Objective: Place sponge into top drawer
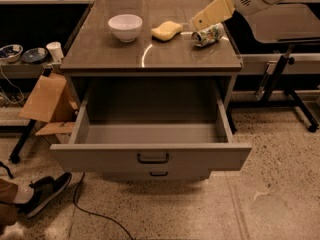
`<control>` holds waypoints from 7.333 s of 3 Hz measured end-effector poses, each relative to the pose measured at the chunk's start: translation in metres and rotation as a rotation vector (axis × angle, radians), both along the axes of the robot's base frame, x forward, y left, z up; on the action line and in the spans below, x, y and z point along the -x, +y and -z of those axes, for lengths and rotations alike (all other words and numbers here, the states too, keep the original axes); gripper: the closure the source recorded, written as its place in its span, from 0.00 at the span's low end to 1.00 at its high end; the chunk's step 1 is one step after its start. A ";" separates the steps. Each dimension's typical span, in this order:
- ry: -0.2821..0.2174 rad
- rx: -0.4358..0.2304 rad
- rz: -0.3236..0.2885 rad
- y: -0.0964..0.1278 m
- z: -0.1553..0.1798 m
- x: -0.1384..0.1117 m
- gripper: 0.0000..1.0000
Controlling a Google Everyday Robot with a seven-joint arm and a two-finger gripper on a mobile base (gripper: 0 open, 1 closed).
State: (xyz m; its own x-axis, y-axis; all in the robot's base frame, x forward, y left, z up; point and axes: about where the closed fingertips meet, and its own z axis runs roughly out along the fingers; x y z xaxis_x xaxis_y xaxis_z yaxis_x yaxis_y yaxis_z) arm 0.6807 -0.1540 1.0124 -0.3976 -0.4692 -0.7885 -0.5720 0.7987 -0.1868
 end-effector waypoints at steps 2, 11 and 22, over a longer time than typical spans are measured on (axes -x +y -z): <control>-0.027 -0.001 -0.082 0.069 0.024 -0.060 0.00; 0.032 -0.003 0.238 0.087 0.179 -0.276 0.00; 0.035 -0.053 -0.393 -0.035 0.109 0.026 1.00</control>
Offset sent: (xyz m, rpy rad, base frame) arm 0.1159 0.1507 -0.0420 -0.0467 -0.0564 0.1678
